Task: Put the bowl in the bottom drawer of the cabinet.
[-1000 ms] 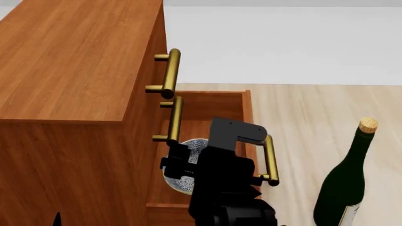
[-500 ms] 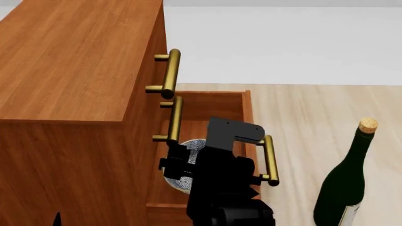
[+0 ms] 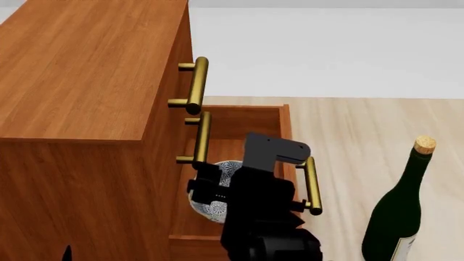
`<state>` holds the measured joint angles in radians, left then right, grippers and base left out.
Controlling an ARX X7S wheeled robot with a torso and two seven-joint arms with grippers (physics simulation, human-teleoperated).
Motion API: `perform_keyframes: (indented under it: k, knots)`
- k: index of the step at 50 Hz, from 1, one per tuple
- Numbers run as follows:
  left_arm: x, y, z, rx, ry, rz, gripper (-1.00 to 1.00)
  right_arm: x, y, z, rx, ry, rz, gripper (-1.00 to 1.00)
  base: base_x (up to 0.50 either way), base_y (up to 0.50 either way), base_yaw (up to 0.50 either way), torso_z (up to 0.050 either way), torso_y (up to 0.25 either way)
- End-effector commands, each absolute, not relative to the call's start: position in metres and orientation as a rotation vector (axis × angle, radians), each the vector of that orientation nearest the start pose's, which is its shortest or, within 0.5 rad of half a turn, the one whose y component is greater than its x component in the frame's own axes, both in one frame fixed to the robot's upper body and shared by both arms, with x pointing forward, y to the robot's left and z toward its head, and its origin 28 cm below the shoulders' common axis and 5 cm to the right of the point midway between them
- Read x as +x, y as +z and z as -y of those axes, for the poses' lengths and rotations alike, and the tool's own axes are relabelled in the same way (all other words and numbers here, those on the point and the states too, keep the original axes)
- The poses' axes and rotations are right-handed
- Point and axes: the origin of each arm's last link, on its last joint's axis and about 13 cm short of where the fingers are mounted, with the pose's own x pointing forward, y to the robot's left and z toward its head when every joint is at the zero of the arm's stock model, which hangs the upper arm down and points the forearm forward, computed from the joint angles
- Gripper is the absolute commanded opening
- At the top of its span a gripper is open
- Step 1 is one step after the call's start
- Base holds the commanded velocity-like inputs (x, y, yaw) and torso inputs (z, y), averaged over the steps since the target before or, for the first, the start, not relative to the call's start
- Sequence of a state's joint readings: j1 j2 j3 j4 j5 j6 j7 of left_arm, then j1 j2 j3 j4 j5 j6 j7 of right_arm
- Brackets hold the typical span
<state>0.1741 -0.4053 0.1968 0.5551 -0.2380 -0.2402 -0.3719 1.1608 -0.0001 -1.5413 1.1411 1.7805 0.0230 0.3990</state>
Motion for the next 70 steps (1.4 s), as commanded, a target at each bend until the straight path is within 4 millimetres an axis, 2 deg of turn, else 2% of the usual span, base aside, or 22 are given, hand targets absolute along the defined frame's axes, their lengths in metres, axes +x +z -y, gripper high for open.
perform_keyframes:
  k: [1,14,35,59,70]
  knots:
    - [0.164,0.081,-0.226,0.063,-0.002,0.070,1.00,0.393,0.101,0.036,0.064,-0.101,-0.437,1.00,0.00,0.00,-0.01,0.000,0.000]
    - [0.165,0.083,-0.225,0.065,-0.007,0.073,1.00,0.401,0.115,0.043,0.074,-0.119,-0.392,1.00,0.00,0.00,-0.01,0.000,0.000]
    - [0.164,0.082,-0.224,0.068,-0.008,0.070,1.00,0.398,0.134,0.053,0.062,-0.143,-0.337,1.00,0.00,0.00,0.00,0.000,0.000]
    - [0.164,0.082,-0.224,0.072,-0.006,0.071,1.00,0.387,0.148,0.066,0.072,-0.162,-0.293,1.00,0.00,0.00,0.00,0.000,0.000]
    - [0.163,0.083,-0.224,0.072,-0.007,0.073,1.00,0.377,0.153,0.072,0.081,-0.168,-0.270,1.00,0.00,0.00,0.00,0.000,0.000]
